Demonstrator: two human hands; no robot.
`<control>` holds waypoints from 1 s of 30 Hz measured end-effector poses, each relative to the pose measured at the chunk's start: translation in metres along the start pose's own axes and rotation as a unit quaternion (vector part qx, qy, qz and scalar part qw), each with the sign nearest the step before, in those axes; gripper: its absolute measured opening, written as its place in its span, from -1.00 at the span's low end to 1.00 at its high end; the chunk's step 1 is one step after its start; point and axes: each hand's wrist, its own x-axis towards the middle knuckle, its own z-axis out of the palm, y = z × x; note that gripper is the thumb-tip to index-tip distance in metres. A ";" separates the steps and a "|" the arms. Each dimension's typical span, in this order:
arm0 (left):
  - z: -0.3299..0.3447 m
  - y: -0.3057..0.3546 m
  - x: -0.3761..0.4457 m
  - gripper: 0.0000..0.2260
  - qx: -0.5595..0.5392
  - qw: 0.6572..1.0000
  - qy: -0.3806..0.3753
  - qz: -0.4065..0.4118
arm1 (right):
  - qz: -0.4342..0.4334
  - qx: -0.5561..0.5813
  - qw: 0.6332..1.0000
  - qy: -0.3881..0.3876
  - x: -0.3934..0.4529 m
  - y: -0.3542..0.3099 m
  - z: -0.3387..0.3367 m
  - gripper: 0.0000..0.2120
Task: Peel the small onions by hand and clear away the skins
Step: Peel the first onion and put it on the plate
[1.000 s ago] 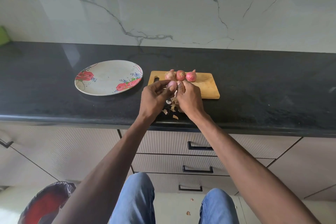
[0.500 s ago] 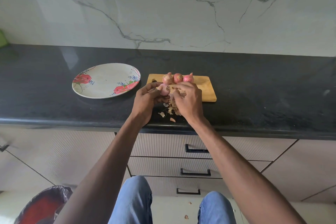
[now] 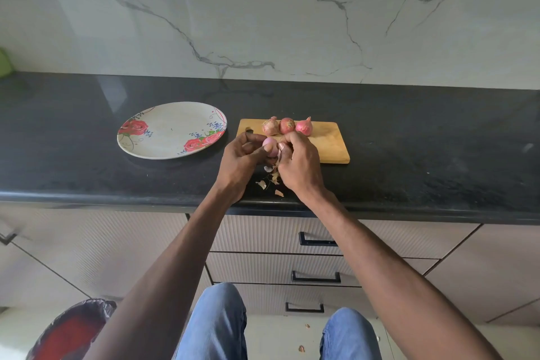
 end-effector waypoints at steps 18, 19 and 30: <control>-0.006 0.006 0.003 -0.83 -0.132 0.989 0.030 -0.054 | 0.012 0.004 0.999 0.048 0.002 0.003 -0.002 -0.82; -0.007 0.006 0.004 -0.82 -0.130 0.989 0.032 -0.056 | -0.004 0.007 0.999 0.049 0.002 0.005 -0.003 -0.92; -0.010 0.003 0.009 -0.89 -0.140 0.985 0.056 -0.080 | -0.019 0.001 0.997 0.072 0.000 0.004 -0.004 -0.79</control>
